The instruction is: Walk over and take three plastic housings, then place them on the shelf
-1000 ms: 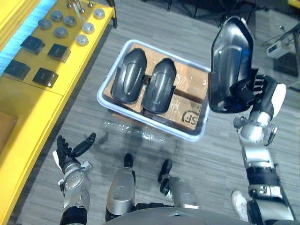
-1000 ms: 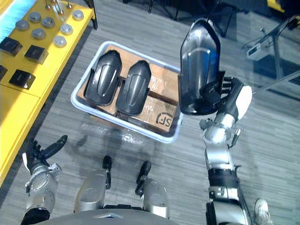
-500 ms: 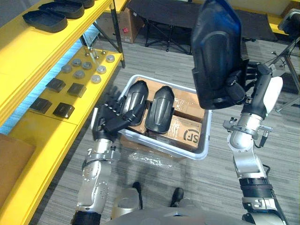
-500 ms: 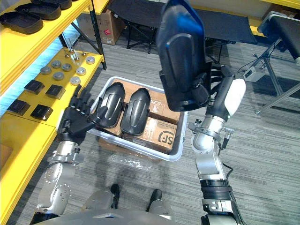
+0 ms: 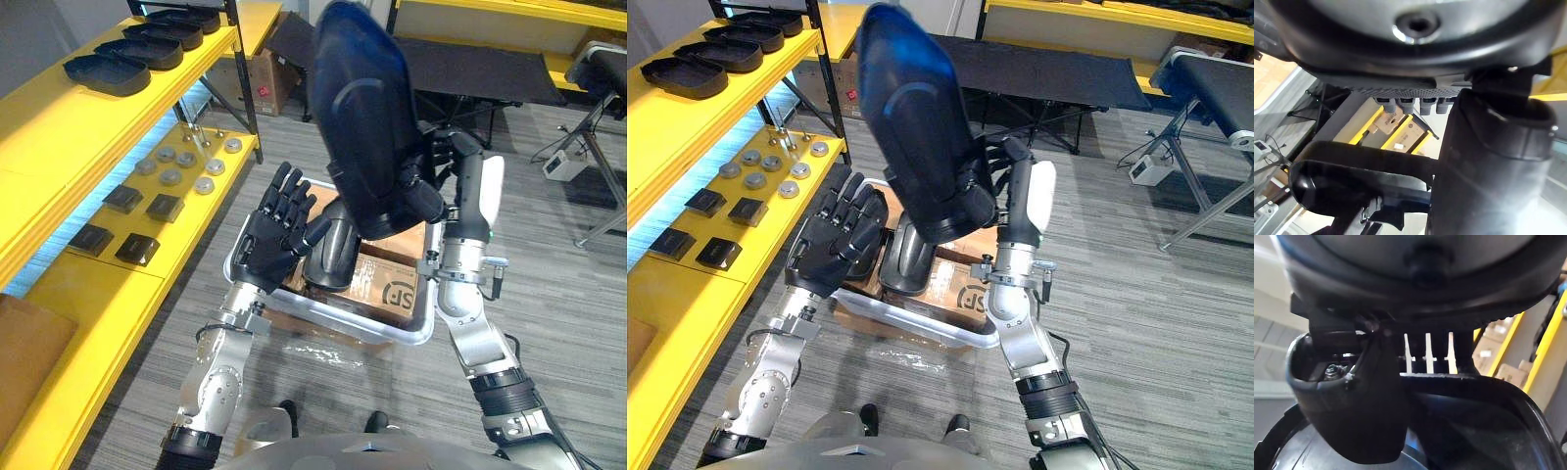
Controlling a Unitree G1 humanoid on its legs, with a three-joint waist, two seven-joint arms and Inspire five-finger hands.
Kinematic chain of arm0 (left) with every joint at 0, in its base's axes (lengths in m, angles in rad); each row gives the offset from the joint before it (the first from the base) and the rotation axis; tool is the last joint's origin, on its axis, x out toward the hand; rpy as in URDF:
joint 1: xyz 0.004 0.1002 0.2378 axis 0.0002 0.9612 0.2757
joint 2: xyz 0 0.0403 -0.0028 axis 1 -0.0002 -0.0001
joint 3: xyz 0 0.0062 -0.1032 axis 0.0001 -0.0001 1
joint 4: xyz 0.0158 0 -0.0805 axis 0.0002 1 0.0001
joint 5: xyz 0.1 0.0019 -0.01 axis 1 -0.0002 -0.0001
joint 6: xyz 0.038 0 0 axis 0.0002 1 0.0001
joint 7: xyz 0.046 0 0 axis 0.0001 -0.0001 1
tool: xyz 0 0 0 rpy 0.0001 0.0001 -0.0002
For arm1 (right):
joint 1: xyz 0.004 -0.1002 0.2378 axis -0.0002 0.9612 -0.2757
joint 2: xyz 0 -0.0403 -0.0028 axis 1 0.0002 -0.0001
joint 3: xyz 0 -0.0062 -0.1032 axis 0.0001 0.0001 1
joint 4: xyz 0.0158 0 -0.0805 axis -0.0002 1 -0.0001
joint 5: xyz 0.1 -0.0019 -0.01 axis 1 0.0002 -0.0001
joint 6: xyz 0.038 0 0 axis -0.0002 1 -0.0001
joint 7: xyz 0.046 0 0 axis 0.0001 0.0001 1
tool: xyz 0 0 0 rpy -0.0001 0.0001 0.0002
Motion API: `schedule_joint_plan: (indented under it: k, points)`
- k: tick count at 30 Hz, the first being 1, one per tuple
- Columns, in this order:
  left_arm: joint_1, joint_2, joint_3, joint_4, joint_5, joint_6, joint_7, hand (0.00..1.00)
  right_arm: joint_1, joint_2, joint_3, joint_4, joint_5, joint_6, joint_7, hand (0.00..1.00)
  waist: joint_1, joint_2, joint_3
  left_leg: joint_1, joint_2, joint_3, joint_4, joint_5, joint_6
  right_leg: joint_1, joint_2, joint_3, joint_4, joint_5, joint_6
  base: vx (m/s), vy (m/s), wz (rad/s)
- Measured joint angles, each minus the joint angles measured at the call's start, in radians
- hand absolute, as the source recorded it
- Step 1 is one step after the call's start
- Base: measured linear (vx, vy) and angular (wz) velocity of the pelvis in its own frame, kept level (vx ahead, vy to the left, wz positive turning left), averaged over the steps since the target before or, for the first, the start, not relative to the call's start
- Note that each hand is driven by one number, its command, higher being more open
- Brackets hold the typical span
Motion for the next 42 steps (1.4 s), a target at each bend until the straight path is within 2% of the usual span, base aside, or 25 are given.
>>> schedule_joint_plan:
  k: [7,15,19,24,25,35,39,41,42]
  points:
    - [0.000,0.002,-0.020,0.000,0.000,0.005,0.007,1.00,0.000,0.040,0.073,0.002,0.021,-0.004,0.023,0.00,0.000,-0.002,-0.017,0.007,-0.002,-0.003,-0.021,0.012,-0.001,-0.001,0.000,-0.003,0.000,0.000,0.000,-0.01,-0.001,0.00]
    - [-0.002,-0.004,-0.045,-0.003,0.044,0.023,0.124,1.00,0.001,0.076,0.158,0.005,0.059,-0.005,0.055,0.00,-0.003,-0.003,-0.029,0.021,-0.007,-0.003,-0.044,0.024,0.000,0.002,-0.003,-0.003,-0.001,0.000,0.000,0.00,0.000,0.00]
    - [-0.002,-0.006,-0.049,-0.003,0.060,0.023,0.150,1.00,0.001,0.094,0.189,0.013,0.072,-0.005,0.057,0.00,-0.006,-0.011,-0.040,0.023,-0.008,-0.006,-0.053,0.029,0.000,0.001,-0.003,-0.006,-0.003,0.000,0.000,0.00,0.002,0.01]
    - [-0.009,-0.010,-0.059,-0.003,0.075,0.012,0.241,1.00,0.007,0.101,0.214,0.023,0.091,-0.005,0.055,0.00,-0.005,-0.024,-0.056,0.023,-0.012,-0.008,-0.055,0.031,0.002,0.002,-0.007,-0.008,-0.002,0.000,0.000,0.00,0.000,0.00]
    - [-0.009,-0.011,-0.062,-0.003,0.067,0.000,0.260,0.00,0.011,0.102,0.219,0.024,0.098,-0.005,0.055,0.00,-0.006,-0.026,-0.060,0.024,-0.014,-0.009,-0.058,0.032,0.003,0.002,-0.008,-0.009,-0.002,0.000,0.000,0.00,0.000,0.00]
    - [-0.010,-0.031,-0.063,-0.002,0.037,-0.031,0.372,0.00,0.025,0.116,0.256,0.024,0.118,-0.004,0.040,0.00,-0.005,-0.030,-0.071,0.038,-0.018,-0.013,-0.091,0.052,0.003,0.002,-0.011,-0.014,0.001,0.000,0.000,0.00,0.000,0.00]
    - [-0.010,-0.039,-0.047,0.013,0.036,-0.042,0.408,0.00,0.025,0.116,0.295,0.024,0.117,-0.008,0.029,0.00,-0.011,-0.040,-0.082,0.042,-0.018,-0.016,-0.101,0.057,0.002,0.003,-0.010,-0.019,0.000,0.000,0.000,-0.01,0.001,0.02]
    - [-0.012,-0.040,-0.043,0.023,0.022,-0.045,0.405,0.00,0.025,0.124,0.305,0.024,0.118,-0.008,0.029,0.00,-0.013,-0.046,-0.085,0.042,-0.018,-0.017,-0.101,0.057,0.002,0.003,-0.010,-0.020,0.000,0.000,-0.001,0.00,0.000,0.00]
    - [-0.013,-0.040,-0.042,0.027,-0.039,-0.037,0.391,0.00,0.025,0.136,0.310,0.024,0.119,-0.013,0.029,0.00,-0.015,-0.048,-0.087,0.042,-0.019,-0.016,-0.101,0.058,0.002,0.003,-0.011,-0.020,0.000,0.000,-0.001,0.00,0.000,0.00]
